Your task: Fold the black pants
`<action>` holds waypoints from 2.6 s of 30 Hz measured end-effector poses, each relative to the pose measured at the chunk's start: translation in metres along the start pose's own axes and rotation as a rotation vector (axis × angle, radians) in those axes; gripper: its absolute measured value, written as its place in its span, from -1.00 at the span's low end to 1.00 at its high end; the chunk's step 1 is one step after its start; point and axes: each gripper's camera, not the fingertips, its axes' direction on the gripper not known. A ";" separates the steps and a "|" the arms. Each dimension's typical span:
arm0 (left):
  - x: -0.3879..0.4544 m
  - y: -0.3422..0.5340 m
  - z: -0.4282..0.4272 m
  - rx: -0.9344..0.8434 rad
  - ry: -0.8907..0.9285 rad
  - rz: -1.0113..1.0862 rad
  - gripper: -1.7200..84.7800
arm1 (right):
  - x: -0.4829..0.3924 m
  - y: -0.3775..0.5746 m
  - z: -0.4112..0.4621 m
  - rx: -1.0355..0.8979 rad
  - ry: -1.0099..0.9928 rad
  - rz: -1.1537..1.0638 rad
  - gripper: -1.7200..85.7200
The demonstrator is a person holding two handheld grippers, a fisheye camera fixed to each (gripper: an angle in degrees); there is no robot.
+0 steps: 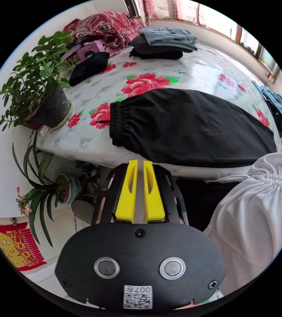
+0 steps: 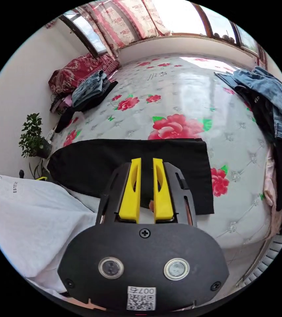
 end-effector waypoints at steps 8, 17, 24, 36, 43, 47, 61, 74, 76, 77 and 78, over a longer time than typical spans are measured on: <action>-0.002 -0.050 0.040 -0.037 -0.013 -0.091 -0.96 | -0.128 -0.125 0.180 -0.284 -0.415 -0.321 -0.86; -0.007 -0.035 0.068 -0.056 -0.028 -0.075 -0.98 | -0.199 -0.157 0.348 -0.601 -0.361 -0.475 -0.86; -0.008 -0.023 0.071 -0.016 -0.026 -0.055 -0.98 | -0.174 -0.154 0.396 -0.870 -0.542 -0.443 -0.88; -0.010 -0.004 0.069 0.026 -0.032 -0.070 -0.98 | -0.106 -0.187 0.493 -0.966 -0.750 0.182 -0.94; -0.013 0.002 0.069 0.027 -0.042 -0.083 -0.98 | -0.047 -0.234 0.451 -0.670 -0.770 0.284 -0.96; -0.017 0.002 0.070 0.017 -0.045 -0.090 -0.98 | -0.044 -0.234 0.438 -0.678 -0.767 0.234 -0.95; -0.041 0.011 0.074 0.006 -0.075 -0.084 -0.98 | -0.009 -0.237 0.350 -0.365 -0.677 0.202 -0.96; -0.133 0.038 0.077 0.143 0.249 -0.516 -0.98 | 0.176 0.080 0.029 0.224 -0.077 0.649 -0.85; -0.140 0.046 0.070 0.156 0.262 -0.508 -0.98 | 0.193 0.129 0.003 0.319 -0.018 0.805 -0.84; -0.144 0.052 0.065 0.162 0.264 -0.500 -0.98 | 0.200 0.156 -0.007 0.377 0.002 0.889 -0.82; -0.150 0.058 0.060 0.164 0.271 -0.503 -0.98 | 0.206 0.178 -0.011 0.432 -0.028 0.952 -0.81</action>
